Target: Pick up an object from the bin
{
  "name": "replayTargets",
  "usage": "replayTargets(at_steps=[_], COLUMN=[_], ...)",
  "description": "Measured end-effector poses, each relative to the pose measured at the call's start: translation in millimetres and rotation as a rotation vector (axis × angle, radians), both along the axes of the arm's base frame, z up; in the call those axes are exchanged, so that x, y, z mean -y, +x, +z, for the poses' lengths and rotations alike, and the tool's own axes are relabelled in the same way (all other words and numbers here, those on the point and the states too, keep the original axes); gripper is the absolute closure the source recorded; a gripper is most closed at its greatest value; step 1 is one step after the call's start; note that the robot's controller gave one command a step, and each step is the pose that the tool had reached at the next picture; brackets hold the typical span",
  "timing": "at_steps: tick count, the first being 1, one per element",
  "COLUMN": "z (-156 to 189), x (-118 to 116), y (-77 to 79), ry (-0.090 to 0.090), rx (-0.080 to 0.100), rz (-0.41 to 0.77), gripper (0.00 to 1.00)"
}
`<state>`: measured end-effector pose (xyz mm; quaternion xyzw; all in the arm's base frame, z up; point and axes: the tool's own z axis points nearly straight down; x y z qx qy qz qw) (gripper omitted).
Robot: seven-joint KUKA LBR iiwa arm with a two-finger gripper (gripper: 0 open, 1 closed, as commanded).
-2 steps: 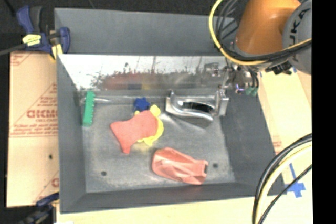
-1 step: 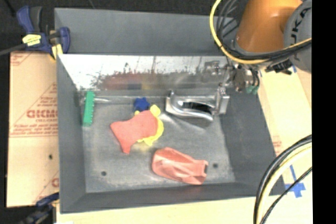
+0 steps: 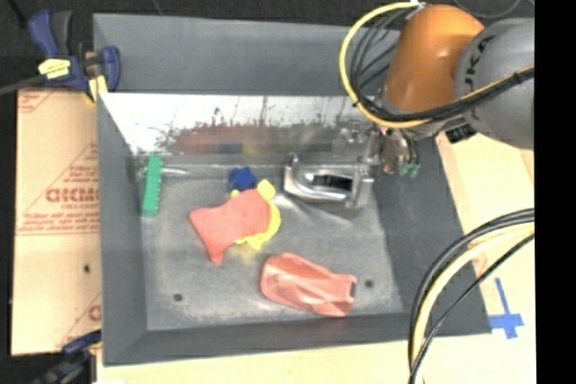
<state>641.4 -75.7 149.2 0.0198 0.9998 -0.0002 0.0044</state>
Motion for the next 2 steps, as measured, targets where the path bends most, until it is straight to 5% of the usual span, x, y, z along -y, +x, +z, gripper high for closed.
replayTargets(at_steps=[1,2], z=[-51.2,-25.7], x=[-1.6,0.3], y=[-0.5,0.5], ry=[0.002,0.002], rx=[-0.009,0.004], rz=[-0.033,-0.13], gripper=[0.0,0.0])
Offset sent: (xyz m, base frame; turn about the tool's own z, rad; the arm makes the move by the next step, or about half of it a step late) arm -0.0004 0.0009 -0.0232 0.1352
